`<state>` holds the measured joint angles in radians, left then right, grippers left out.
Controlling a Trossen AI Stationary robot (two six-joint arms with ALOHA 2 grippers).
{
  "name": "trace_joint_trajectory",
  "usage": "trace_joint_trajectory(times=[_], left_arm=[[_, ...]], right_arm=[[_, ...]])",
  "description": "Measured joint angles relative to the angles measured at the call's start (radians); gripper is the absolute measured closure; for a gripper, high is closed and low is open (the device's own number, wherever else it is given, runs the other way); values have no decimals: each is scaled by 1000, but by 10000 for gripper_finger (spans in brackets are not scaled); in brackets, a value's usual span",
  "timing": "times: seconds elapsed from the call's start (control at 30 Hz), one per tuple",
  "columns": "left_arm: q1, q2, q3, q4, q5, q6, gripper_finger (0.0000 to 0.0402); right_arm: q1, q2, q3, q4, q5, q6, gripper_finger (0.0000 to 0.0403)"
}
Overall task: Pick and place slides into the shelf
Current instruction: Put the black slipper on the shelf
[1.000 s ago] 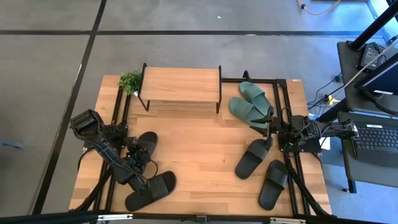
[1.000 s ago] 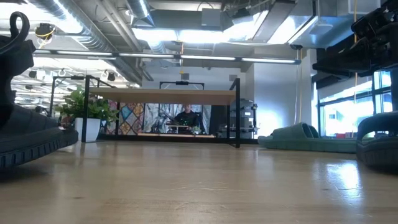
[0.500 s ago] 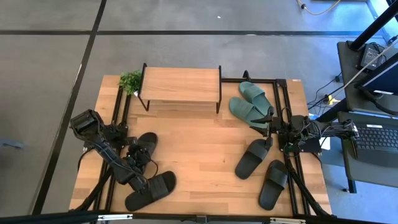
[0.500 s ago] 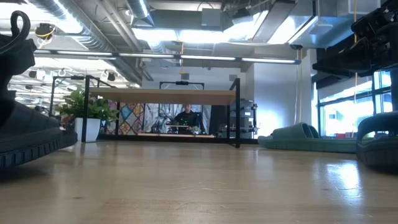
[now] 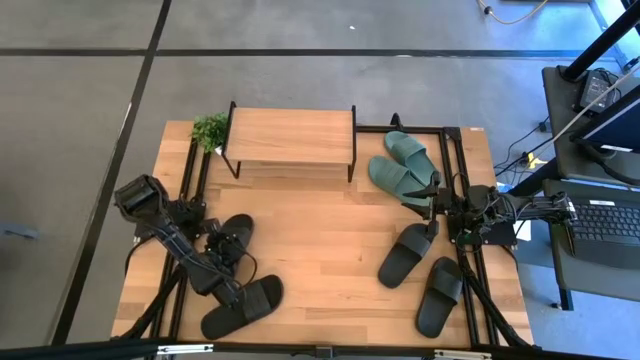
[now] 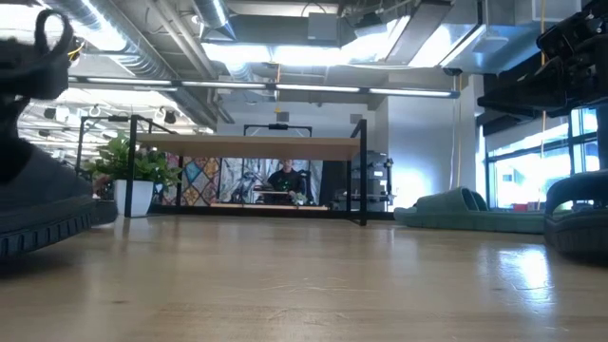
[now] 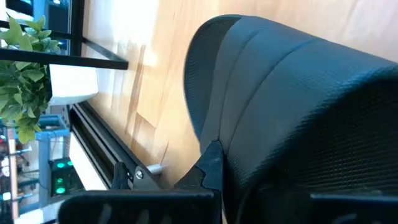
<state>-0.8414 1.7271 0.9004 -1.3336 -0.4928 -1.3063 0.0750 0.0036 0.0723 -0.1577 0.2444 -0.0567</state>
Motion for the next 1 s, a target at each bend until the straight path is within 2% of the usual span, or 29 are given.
trace_joint_trajectory(times=[0.23,0.4,0.53,0.67,0.77,1.0], left_arm=[[45,0,208,-243,29,42,397],[94,-55,321,-242,-22,113,398],[138,-114,386,-238,-118,139,398],[196,-185,422,-237,-279,164,398],[268,-241,433,-238,-384,253,398],[529,-352,433,-238,-519,552,397]], right_arm=[[0,0,0,0,0,-4,281],[0,0,0,1,1,-7,281],[0,0,0,2,1,-16,281],[0,0,0,5,1,-30,281],[0,0,0,12,1,-32,281],[0,0,0,20,1,-31,281]])
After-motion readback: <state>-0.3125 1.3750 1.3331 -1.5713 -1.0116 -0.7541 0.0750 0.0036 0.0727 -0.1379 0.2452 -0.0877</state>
